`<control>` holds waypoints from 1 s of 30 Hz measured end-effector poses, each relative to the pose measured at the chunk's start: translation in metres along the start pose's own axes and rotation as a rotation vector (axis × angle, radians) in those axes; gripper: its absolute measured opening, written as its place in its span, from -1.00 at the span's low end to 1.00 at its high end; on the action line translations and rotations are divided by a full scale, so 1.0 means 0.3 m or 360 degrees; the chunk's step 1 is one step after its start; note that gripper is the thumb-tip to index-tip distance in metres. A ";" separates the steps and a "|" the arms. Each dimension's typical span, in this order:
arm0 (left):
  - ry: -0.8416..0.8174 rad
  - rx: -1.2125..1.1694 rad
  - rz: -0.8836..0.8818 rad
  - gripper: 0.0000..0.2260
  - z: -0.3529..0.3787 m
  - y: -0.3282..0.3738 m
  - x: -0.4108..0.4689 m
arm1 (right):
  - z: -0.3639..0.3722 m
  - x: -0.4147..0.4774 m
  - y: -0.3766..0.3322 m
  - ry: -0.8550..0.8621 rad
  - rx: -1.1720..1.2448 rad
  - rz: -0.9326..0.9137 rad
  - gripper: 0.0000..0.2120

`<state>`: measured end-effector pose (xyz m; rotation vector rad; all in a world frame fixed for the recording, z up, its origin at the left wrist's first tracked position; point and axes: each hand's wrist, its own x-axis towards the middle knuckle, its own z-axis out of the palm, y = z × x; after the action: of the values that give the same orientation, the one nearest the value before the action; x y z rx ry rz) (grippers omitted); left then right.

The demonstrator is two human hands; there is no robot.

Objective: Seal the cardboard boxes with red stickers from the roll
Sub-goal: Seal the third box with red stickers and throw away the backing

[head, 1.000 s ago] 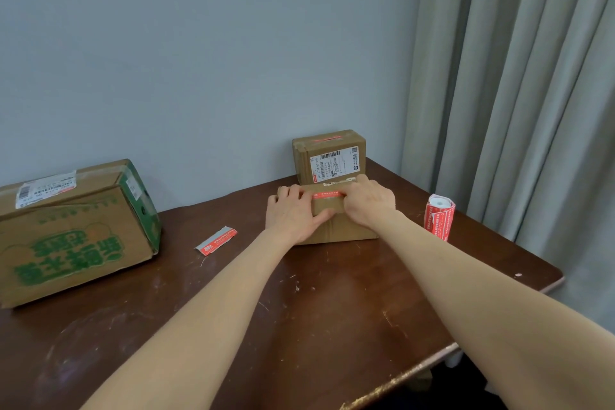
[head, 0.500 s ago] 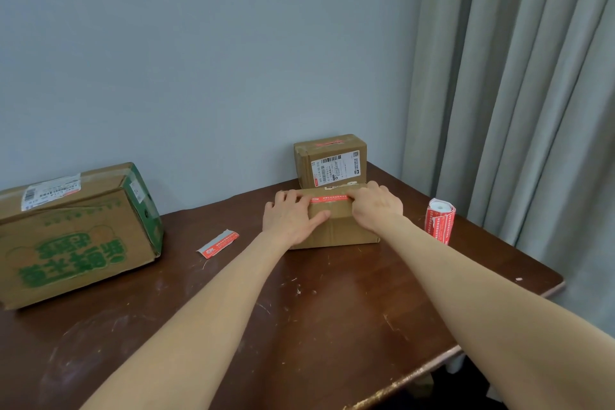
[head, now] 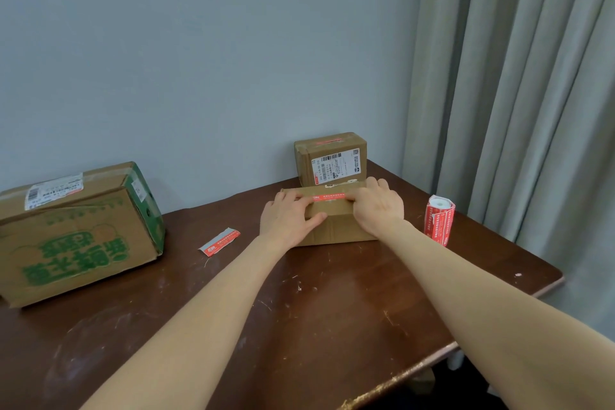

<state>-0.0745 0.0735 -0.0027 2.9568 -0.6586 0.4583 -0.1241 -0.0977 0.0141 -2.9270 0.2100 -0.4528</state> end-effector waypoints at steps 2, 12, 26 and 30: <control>-0.0010 0.0004 -0.0020 -0.49 -0.005 0.001 0.000 | 0.004 0.003 -0.002 -0.0024 0.0018 0.0017 -0.60; 0.0082 0.0058 -0.0008 -0.49 -0.018 0.003 -0.007 | 0.002 0.024 0.015 0.0001 0.0037 0.0034 -0.65; -0.0096 0.0056 -0.0076 -0.51 -0.014 0.022 0.034 | 0.023 0.056 0.009 -0.0093 -0.0006 0.0051 -0.61; -0.0085 0.0042 -0.0073 -0.49 -0.016 0.026 0.033 | 0.016 0.063 0.008 -0.0085 -0.0024 0.0023 -0.62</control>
<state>-0.0706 0.0632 0.0048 3.0112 -0.5928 0.3890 -0.1051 -0.1026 0.0145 -2.9458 0.2285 -0.3717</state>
